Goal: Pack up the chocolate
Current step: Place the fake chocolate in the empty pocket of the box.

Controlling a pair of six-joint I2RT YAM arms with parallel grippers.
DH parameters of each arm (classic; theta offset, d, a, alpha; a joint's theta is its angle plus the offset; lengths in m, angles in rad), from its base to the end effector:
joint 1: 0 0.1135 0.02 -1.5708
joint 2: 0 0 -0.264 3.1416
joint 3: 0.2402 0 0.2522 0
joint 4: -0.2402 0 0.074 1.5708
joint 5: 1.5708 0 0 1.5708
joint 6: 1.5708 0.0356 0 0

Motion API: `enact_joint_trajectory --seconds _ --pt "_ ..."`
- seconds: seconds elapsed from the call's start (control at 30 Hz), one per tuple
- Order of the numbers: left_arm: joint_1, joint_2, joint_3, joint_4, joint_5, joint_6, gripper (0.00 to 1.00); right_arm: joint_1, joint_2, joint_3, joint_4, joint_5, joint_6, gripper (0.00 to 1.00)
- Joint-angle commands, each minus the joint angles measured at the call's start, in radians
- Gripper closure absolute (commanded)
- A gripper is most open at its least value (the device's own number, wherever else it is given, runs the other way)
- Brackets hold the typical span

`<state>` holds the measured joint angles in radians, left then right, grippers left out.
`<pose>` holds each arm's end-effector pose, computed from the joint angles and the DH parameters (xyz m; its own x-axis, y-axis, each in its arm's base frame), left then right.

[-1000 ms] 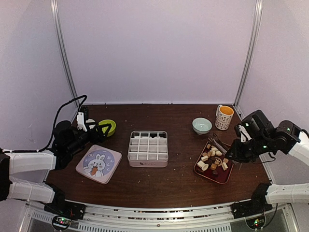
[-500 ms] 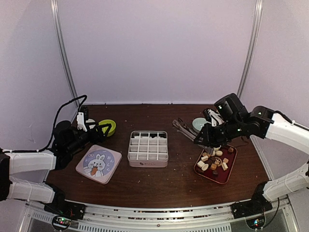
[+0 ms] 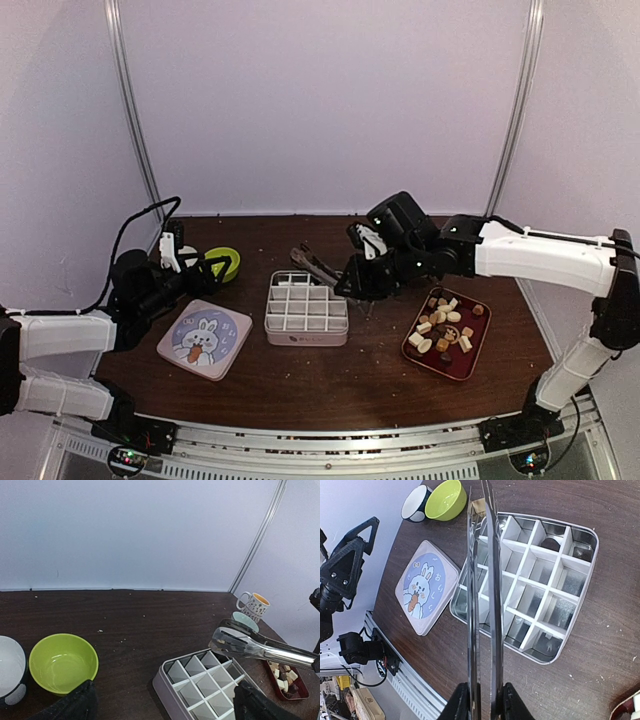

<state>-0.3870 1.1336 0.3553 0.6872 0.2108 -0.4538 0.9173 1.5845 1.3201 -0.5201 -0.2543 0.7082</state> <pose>0.2131 -0.0949 0.2135 -0.3221 -0.3316 -0.8867 0.4682 0.7583 -0.4537 0.2072 0.2853 0.2948 -0.8965 -0.1352 -0.4220 -0.3865 0.7044 0.5954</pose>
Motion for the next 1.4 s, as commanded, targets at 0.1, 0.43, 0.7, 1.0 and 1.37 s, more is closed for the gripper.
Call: enact_joint_trajectory --seconds 0.1,0.43,0.7,1.0,1.37 --pt "0.004 0.003 0.022 0.048 0.009 0.004 0.03 0.002 0.075 0.042 0.073 0.016 -0.029 0.82" --pt "0.004 0.008 0.022 0.050 0.009 0.004 0.03 0.007 0.113 0.015 0.096 -0.001 -0.020 0.79" --pt "0.004 0.007 0.022 0.051 0.007 0.007 0.03 0.006 0.114 0.019 0.080 0.012 -0.028 0.75" --pt "0.005 -0.001 0.021 0.044 0.004 0.010 0.03 0.007 0.090 0.014 0.079 0.036 -0.027 0.75" --pt "0.004 -0.050 0.041 -0.002 0.020 -0.028 0.02 -0.006 -0.026 -0.048 0.081 0.124 -0.048 0.75"
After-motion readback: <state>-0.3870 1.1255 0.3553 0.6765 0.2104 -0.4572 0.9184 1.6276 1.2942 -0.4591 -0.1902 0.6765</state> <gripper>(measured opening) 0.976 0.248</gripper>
